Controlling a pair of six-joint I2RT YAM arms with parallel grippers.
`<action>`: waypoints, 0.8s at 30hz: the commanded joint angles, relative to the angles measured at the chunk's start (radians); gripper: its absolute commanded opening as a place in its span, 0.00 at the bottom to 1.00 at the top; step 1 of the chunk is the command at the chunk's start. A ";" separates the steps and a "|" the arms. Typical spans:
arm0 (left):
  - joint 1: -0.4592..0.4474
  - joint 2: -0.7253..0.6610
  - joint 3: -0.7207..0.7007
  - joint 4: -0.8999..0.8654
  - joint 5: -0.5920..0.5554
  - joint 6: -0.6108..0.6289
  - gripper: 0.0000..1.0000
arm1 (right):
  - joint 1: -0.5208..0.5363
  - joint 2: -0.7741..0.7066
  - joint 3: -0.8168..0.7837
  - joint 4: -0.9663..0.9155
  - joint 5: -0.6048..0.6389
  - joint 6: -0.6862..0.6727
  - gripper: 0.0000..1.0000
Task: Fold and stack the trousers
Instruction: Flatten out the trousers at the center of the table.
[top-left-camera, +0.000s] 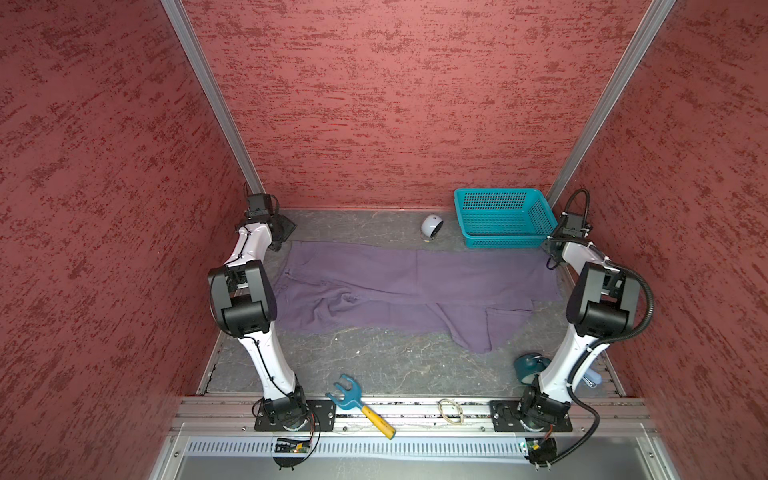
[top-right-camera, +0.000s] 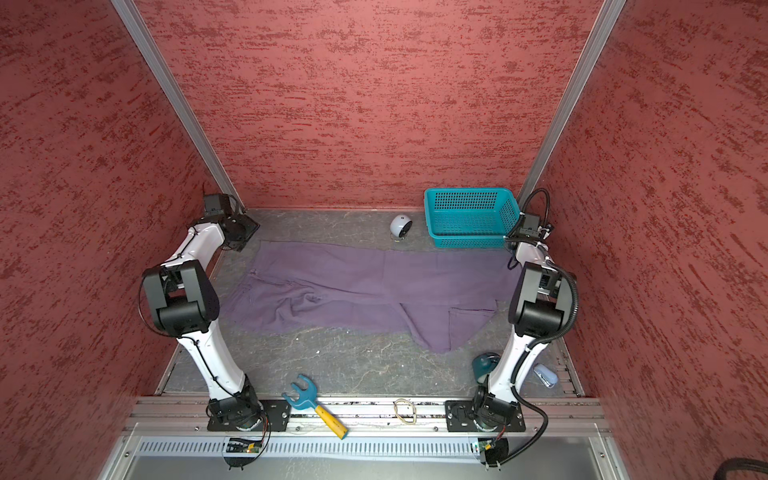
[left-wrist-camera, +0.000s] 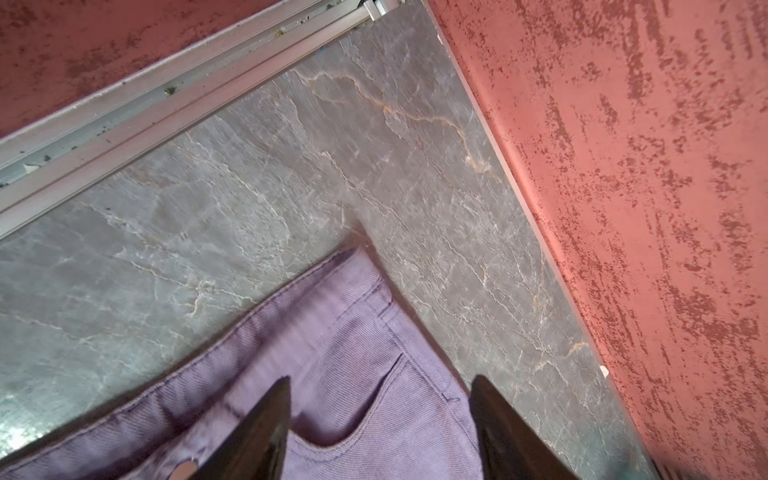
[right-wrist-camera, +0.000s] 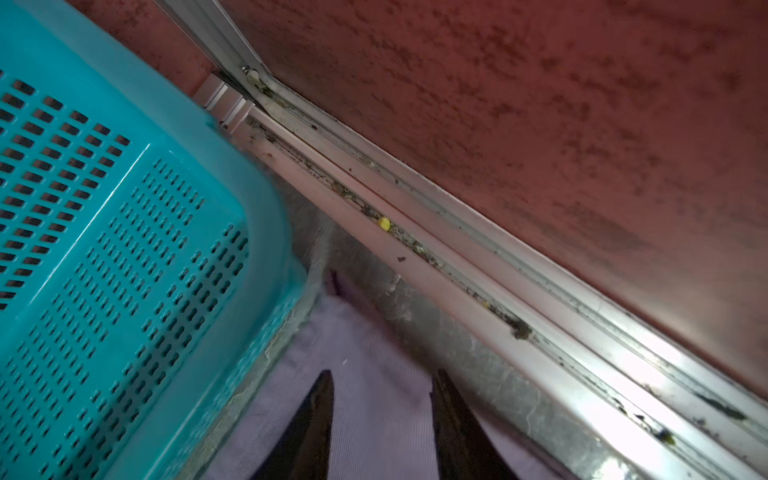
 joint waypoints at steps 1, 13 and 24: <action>-0.030 -0.044 0.029 -0.035 -0.073 -0.004 0.73 | 0.013 -0.090 -0.018 -0.092 -0.021 -0.006 0.53; -0.197 -0.292 -0.116 0.010 -0.257 -0.116 0.80 | 0.374 -0.596 -0.363 -0.374 0.133 0.058 0.67; -0.335 -0.331 -0.061 0.030 -0.235 -0.144 0.82 | 0.634 -0.783 -0.608 -0.460 0.111 0.270 0.69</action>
